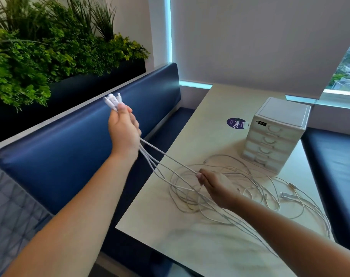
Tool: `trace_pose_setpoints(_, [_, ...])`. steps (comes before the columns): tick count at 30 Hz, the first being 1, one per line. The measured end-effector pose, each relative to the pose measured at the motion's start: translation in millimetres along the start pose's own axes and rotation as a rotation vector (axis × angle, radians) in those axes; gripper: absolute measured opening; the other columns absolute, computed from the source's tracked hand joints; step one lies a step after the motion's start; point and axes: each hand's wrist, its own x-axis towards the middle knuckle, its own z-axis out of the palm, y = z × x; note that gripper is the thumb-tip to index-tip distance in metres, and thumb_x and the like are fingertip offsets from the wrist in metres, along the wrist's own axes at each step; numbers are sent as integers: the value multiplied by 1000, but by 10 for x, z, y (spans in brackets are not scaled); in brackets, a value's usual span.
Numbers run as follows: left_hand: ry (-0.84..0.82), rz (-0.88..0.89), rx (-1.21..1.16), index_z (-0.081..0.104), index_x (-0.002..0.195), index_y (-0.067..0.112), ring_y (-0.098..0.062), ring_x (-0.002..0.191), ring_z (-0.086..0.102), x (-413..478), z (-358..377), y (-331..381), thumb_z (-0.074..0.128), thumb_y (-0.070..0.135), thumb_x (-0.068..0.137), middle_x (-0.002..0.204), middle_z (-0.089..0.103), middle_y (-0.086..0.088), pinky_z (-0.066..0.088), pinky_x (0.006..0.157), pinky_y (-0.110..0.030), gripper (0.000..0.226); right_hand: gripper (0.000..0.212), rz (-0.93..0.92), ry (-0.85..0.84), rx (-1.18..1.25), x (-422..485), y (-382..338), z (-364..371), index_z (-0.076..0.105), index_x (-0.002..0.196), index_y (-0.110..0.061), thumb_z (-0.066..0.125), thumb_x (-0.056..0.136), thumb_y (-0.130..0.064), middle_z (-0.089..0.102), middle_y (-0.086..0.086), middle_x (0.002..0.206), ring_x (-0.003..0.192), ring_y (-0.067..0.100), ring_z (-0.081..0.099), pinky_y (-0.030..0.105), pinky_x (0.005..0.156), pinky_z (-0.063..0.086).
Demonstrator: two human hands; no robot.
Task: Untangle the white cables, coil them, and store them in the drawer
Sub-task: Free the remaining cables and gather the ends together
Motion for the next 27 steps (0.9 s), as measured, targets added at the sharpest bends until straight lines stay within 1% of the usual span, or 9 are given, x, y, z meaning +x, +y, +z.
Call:
trace_pose_setpoints(4, [78, 66, 30, 40, 78, 20, -6, 45, 25, 210, -243, 148, 28, 31, 108, 53, 32, 12, 22, 42, -21, 34, 33, 37, -10, -76, -143, 322, -39, 44, 77, -26, 28, 97, -47, 50, -9, 62, 66, 22, 51, 33, 59, 32])
trace_pose_setpoints(8, [26, 76, 189, 42, 77, 21, -6, 47, 24, 174, -306, 73, 30, 32, 107, 57, 31, 9, 21, 44, -22, 34, 32, 40, -38, -149, -60, 338, -98, 38, 70, -31, 33, 100, -41, 53, -5, 67, 69, 28, 55, 35, 61, 38])
trace_pose_setpoints(13, [-286, 40, 491, 53, 74, 24, -6, 46, 33, 38, -237, -124, 41, 34, 103, 52, 43, 11, 26, 47, -24, 33, 33, -8, -40, -184, 41, 149, -327, 44, 74, -25, 33, 100, -42, 48, -9, 61, 66, 25, 51, 34, 61, 39])
trace_pose_setpoints(15, [-456, 48, 661, 60, 79, 27, 1, 55, 46, -133, -134, -239, 42, 34, 103, 63, 62, 13, 36, 58, -23, 32, 36, -64, -37, -184, 101, -33, -448, 45, 74, -23, 31, 99, -44, 51, -5, 63, 66, 24, 52, 35, 62, 41])
trace_pose_setpoints(16, [-539, 29, 726, 64, 84, 26, 7, 64, 51, -232, -70, -302, 40, 32, 104, 75, 69, 15, 38, 64, -17, 32, 36, -97, -35, -188, 123, -132, -511, 45, 74, -23, 29, 99, -45, 52, -5, 63, 65, 23, 53, 35, 63, 42])
trace_pose_setpoints(18, [-666, -40, 804, 66, 93, 24, 11, 79, 54, -426, 53, -391, 38, 34, 105, 89, 72, 16, 36, 71, -11, 33, 35, -146, -44, -245, 164, -310, -637, 45, 76, -23, 29, 99, -44, 48, -8, 61, 62, 19, 49, 33, 62, 40])
trace_pose_setpoints(20, [-762, -97, 832, 64, 91, 25, 2, 76, 55, -562, 148, -465, 37, 36, 105, 78, 72, 12, 38, 72, -21, 32, 34, -175, -39, -320, 196, -394, -752, 45, 80, -22, 28, 100, -42, 52, -7, 65, 61, 18, 48, 33, 61, 40])
trace_pose_setpoints(23, [-817, -127, 816, 63, 81, 22, -11, 67, 48, -628, 216, -469, 42, 40, 102, 66, 55, 8, 38, 68, -30, 34, 34, -200, -41, -367, 174, -373, -853, 46, 83, -21, 26, 100, -43, 61, -1, 75, 68, 23, 52, 36, 66, 45])
trace_pose_setpoints(27, [-871, 45, 930, 65, 83, 11, -23, 69, 52, -578, 258, -382, 53, 49, 95, 74, 61, -10, 44, 68, -42, 42, 31, -194, -98, -341, 93, -326, -852, 45, 85, -22, 26, 100, -42, 53, -5, 73, 67, 19, 47, 34, 64, 39])
